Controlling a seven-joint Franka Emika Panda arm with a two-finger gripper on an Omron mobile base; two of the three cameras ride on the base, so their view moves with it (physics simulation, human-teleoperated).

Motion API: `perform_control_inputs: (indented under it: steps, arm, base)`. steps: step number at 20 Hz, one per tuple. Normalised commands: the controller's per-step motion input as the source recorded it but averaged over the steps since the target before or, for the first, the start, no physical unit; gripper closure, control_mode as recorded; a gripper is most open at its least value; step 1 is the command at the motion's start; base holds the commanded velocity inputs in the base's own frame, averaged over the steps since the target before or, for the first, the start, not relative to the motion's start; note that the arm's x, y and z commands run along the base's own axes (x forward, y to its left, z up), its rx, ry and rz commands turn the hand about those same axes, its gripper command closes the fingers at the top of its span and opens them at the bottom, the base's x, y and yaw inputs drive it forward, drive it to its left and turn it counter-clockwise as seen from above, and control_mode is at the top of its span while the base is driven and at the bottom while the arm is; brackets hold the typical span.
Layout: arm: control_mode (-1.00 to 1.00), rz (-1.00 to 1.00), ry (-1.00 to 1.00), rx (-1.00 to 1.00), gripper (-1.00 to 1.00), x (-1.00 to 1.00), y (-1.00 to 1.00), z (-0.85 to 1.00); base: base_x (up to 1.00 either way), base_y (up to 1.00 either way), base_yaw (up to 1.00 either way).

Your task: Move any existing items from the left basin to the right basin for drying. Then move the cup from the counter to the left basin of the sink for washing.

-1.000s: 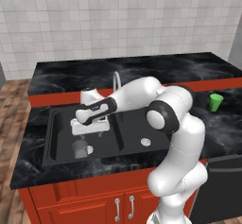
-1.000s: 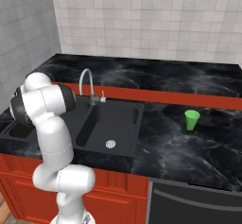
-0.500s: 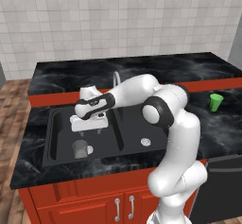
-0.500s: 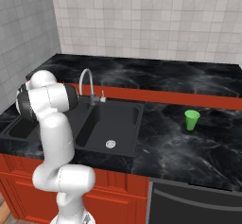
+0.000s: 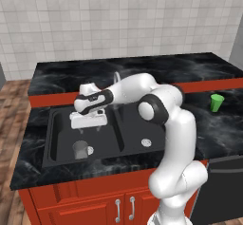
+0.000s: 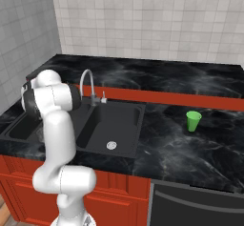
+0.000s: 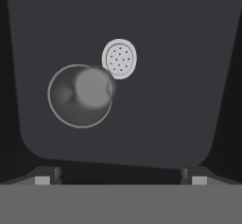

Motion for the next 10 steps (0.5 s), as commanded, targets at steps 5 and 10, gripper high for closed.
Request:
perform_control_inputs:
  steps: [5,10]
  arm:
    - [-1.00,0.00,0.06,0.00,-1.00,0.23,0.03,0.00]
    - [-1.00,0.00,0.03,0.00,-1.00,0.15,0.01,0.00]
  base:
    - [0.00,0.00,0.00]
    - [0.00,0.00,0.00]
